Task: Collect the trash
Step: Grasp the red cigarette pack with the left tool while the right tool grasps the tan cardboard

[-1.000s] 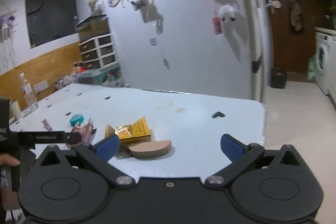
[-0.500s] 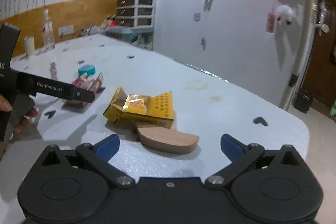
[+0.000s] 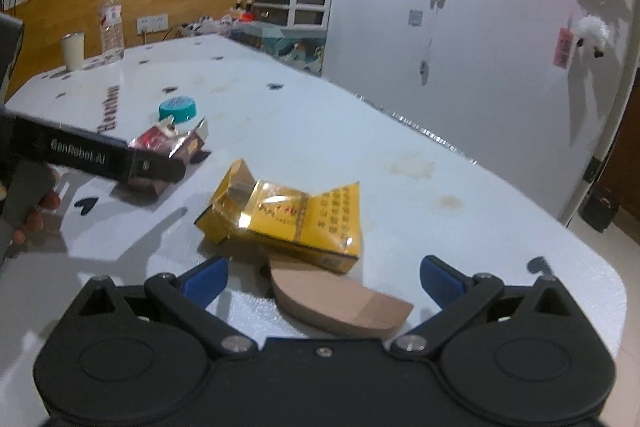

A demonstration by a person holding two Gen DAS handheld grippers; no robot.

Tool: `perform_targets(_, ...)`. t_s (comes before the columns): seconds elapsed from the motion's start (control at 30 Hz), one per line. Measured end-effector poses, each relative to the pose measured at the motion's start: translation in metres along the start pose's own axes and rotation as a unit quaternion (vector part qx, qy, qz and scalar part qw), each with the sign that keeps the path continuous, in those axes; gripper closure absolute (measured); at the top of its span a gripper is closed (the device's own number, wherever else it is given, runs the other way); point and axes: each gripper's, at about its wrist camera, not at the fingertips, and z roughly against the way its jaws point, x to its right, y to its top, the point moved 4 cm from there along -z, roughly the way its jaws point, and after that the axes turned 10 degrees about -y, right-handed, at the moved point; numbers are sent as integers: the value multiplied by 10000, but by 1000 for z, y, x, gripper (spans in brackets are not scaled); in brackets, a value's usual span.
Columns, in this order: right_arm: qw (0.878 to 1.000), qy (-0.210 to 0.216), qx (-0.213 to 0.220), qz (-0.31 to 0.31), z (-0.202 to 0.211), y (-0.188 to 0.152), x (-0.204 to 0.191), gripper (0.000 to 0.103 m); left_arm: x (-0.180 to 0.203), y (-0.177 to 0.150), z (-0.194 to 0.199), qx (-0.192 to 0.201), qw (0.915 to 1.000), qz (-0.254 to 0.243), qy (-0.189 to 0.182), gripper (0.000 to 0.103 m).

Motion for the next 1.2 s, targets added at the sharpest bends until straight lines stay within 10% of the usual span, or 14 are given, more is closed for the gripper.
perform_targets(0.53, 9938, 1046, -296, 224, 40, -20, -24, 21, 5, 0, -6, -144, 9995, -211, 203, 0)
perform_targets(0.87, 9982, 160, -454, -356, 42, -13, -21, 78, 6, 0, 1, -44, 9991, -405, 98, 40)
perform_targets(1.2, 9932, -654, -531, -805, 59, -23, -25, 78, 19, -20, 28, -93, 9971, -758, 5, 43)
